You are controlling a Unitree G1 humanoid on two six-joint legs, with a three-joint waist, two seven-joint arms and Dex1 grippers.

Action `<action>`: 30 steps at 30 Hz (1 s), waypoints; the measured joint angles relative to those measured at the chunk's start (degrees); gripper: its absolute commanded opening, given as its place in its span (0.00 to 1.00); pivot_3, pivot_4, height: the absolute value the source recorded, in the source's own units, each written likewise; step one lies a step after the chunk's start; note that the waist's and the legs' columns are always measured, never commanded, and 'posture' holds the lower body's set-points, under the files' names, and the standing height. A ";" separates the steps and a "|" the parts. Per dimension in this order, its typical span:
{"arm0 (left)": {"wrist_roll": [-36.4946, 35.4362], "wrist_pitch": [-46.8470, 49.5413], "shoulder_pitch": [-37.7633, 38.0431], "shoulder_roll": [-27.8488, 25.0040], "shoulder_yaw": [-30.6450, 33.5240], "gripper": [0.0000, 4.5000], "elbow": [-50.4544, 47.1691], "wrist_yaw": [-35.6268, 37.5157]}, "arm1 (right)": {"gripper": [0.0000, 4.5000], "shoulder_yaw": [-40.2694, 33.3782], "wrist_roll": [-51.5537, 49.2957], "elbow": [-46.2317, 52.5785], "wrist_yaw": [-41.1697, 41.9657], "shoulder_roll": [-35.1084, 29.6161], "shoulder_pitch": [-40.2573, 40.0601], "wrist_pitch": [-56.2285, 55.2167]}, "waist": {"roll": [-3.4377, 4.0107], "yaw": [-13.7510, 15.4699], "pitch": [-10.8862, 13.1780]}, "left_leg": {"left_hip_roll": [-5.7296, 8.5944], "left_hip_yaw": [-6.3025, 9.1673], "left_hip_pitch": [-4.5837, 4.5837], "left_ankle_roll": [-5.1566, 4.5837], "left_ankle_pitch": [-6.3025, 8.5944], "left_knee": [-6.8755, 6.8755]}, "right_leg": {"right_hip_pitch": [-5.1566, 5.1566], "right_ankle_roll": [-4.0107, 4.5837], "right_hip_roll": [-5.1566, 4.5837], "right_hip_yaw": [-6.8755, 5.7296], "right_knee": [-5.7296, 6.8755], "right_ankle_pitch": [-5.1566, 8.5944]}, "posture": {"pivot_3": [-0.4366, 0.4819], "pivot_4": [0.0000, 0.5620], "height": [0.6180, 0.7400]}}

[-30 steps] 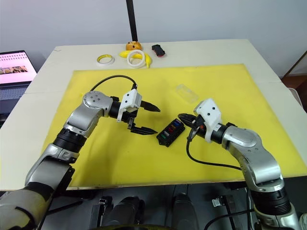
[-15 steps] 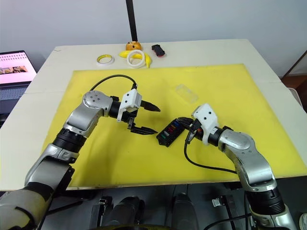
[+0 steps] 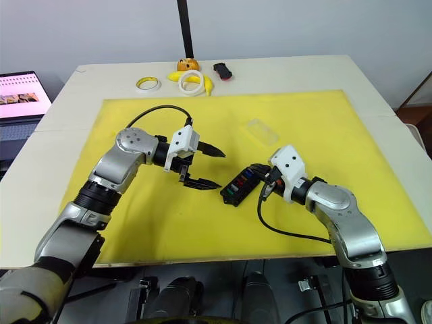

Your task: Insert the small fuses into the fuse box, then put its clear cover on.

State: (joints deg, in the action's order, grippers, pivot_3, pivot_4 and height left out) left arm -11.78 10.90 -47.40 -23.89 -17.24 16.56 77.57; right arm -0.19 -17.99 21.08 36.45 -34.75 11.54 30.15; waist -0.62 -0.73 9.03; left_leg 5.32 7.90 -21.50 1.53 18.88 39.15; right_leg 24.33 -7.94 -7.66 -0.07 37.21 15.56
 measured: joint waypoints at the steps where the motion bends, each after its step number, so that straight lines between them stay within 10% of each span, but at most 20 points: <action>1: 0.00 0.00 0.02 -0.09 0.00 1.00 -0.26 -0.01 | 0.01 0.01 0.13 0.00 -0.08 0.00 0.00 -0.06 | 0.00 0.00 0.00 | 0.00 0.00 0.00 0.00 0.00 0.00 | 0.00 0.00 0.00 0.00 0.00 0.00 | 0.48 0.27 1.00; 30: 0.00 0.70 0.58 -0.55 0.00 1.00 -1.08 -0.07 | 0.01 0.96 1.13 -0.54 -0.64 0.93 1.20 0.10 | 0.00 -0.04 0.00 | 0.00 0.00 0.01 0.00 0.00 0.00 | 0.00 0.00 0.00 0.00 0.00 0.00 | 0.48 0.27 1.00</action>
State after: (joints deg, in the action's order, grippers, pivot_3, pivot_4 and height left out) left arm -11.78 11.60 -46.82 -24.44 -17.24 15.48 77.50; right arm 0.78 -16.86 20.54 35.81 -33.82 12.75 30.25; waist -0.61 -0.77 9.02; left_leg 5.31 7.90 -21.49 1.53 18.88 39.15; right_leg 24.33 -7.94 -7.66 -0.07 37.21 15.56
